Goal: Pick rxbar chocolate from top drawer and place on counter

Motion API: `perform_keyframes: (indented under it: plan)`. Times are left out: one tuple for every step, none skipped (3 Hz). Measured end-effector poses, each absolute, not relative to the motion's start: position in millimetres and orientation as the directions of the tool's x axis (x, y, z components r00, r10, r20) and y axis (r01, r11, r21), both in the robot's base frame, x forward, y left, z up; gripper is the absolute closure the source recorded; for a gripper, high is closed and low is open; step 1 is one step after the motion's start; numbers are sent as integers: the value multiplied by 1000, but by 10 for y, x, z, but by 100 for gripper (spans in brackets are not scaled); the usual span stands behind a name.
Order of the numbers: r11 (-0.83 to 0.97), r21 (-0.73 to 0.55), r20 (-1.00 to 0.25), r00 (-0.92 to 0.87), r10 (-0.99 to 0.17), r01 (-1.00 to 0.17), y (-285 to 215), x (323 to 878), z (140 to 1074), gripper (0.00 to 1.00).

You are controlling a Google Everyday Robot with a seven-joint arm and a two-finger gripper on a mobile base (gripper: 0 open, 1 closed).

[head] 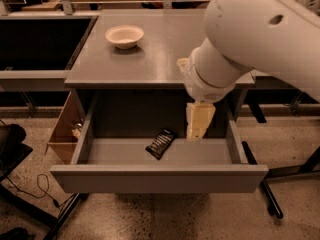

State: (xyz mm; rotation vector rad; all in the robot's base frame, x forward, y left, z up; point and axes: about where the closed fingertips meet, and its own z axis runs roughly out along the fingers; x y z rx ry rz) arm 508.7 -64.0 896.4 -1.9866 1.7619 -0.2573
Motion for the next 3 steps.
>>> perform_keyframes:
  plan:
    - [-172, -482, -147, 273, -951, -859, -98, 5362, 8796, 0]
    - [-176, -482, -145, 276, -950, -859, -84, 5352, 8801, 0]
    - [-251, -496, -96, 340, -935, -831, 26, 5335, 8705, 0]
